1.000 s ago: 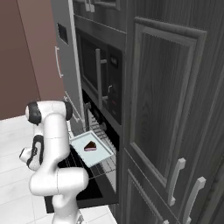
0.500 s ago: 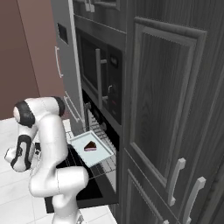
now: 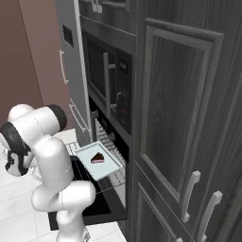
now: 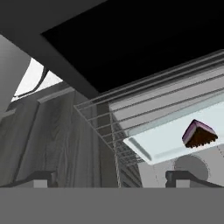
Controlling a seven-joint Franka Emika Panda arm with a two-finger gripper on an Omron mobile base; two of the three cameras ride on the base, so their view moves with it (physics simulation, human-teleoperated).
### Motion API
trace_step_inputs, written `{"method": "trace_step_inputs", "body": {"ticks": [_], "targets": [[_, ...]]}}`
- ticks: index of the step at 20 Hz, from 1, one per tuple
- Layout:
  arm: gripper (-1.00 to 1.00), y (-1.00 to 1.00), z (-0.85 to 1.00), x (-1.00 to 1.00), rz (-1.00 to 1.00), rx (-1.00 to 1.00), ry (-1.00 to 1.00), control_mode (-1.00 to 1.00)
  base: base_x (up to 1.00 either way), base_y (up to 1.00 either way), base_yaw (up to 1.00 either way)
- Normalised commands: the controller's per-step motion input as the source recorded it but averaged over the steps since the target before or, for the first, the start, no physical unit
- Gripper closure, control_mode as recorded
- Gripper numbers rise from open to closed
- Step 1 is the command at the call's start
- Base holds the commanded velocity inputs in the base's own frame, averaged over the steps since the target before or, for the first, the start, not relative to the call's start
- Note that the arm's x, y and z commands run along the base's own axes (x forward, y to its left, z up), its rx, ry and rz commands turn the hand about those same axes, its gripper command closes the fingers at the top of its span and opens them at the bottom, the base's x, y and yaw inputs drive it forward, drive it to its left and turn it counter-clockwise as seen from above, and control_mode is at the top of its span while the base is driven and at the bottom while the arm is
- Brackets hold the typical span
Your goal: Take the baked cake out of the oven and place it on the plate for cooling. Then close the oven door.
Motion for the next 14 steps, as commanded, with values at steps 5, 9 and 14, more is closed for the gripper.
{"method": "trace_step_inputs", "body": {"ticks": [5,9,14], "targets": [[-1.00,-0.36,0.51,0.37,0.06,0.00,0.17,-1.00,0.00,0.00,0.00],[-1.00,-0.30,0.07,0.57,0.09,-0.01,0.17,-1.00,0.00,0.00,0.00],[-1.00,-0.27,0.00,0.43,0.12,-0.01,0.04,-1.00,0.00,0.00,0.00]]}}
